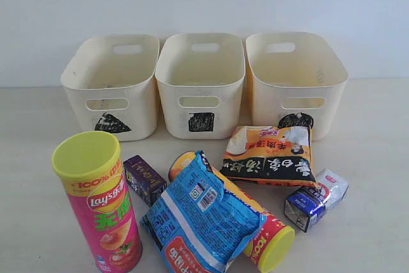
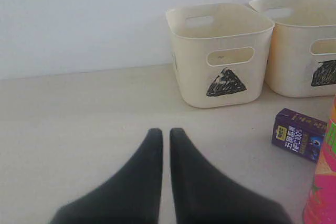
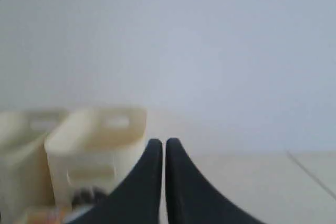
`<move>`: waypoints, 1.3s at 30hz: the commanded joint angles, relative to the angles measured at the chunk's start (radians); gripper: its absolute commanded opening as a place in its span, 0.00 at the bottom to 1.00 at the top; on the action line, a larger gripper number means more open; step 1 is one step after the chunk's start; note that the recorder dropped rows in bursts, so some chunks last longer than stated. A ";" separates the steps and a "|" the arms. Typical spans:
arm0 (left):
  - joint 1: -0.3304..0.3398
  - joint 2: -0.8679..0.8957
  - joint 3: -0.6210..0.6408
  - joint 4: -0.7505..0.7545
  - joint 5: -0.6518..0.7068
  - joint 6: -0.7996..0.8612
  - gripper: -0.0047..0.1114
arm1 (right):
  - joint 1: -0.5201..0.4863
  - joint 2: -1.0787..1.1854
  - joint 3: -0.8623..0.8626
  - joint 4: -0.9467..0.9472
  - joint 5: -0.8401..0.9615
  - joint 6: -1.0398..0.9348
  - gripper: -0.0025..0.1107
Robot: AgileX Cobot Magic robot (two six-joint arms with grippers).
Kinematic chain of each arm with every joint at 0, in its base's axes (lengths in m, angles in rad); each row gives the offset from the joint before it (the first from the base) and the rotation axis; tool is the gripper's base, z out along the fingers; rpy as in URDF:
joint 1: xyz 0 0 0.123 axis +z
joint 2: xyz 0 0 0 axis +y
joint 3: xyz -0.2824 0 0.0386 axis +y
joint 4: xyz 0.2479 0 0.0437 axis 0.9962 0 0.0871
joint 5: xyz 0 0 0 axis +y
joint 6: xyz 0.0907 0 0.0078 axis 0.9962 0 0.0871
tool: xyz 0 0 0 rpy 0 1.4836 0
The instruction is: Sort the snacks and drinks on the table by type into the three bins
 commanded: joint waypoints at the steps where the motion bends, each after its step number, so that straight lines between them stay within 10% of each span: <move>1: 0.004 -0.002 -0.001 -0.008 -0.001 -0.007 0.07 | -0.001 -0.004 -0.001 0.000 -0.308 0.257 0.02; 5: 0.004 -0.002 -0.001 -0.008 -0.001 -0.007 0.07 | -0.001 -0.004 -0.001 0.000 -0.391 0.667 0.02; 24: 0.004 -0.002 -0.001 -0.008 -0.001 -0.007 0.07 | -0.001 0.783 -0.618 -0.208 -0.541 0.647 0.02; 33: 0.004 -0.002 -0.001 -0.008 -0.004 -0.007 0.07 | -0.001 1.217 -0.984 -0.610 0.085 0.658 0.02; 39: 0.004 -0.002 -0.001 -0.008 -0.004 -0.007 0.07 | -0.001 1.375 -1.169 -0.491 0.599 0.333 0.02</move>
